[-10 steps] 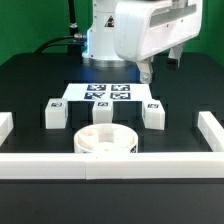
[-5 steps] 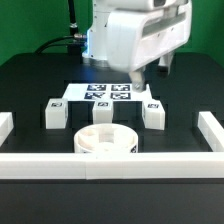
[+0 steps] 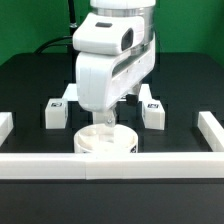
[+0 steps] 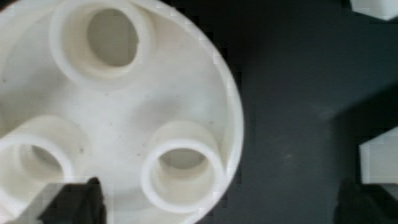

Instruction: Assemble stool

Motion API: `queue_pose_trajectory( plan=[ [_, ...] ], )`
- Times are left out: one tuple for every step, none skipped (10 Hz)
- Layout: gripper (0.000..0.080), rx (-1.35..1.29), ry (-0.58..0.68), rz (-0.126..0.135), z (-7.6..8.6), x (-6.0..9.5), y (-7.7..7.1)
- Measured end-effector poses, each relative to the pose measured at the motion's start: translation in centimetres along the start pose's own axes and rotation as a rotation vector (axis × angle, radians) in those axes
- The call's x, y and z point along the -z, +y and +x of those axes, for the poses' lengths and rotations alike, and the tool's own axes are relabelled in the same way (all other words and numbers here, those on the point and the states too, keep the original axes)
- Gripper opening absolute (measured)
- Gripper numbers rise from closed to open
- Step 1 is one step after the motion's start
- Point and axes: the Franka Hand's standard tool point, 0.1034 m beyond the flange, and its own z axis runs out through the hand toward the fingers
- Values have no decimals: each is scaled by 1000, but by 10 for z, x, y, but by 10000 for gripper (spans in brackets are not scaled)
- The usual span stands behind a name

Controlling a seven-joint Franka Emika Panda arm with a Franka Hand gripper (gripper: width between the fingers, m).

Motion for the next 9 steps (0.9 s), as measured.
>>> queue_pose_trajectory(
  plan=[
    [649,0,0,1,0,0,0],
    [649,21,3,-6,0,-2,1],
    [649,74,17,-29,-2,-8,1],
    [649,97,26,-43,-6,-13,0],
    [649,99,24,-37,-10,-16,-2],
    [649,97,23,-33,-12,-19,-2],
    [649,92,22,-29,-16,-23,-2],
    [649,85,21,-23,-20,-29,-2],
    [649,85,20,-17,-21,-34,-4]
  ],
)
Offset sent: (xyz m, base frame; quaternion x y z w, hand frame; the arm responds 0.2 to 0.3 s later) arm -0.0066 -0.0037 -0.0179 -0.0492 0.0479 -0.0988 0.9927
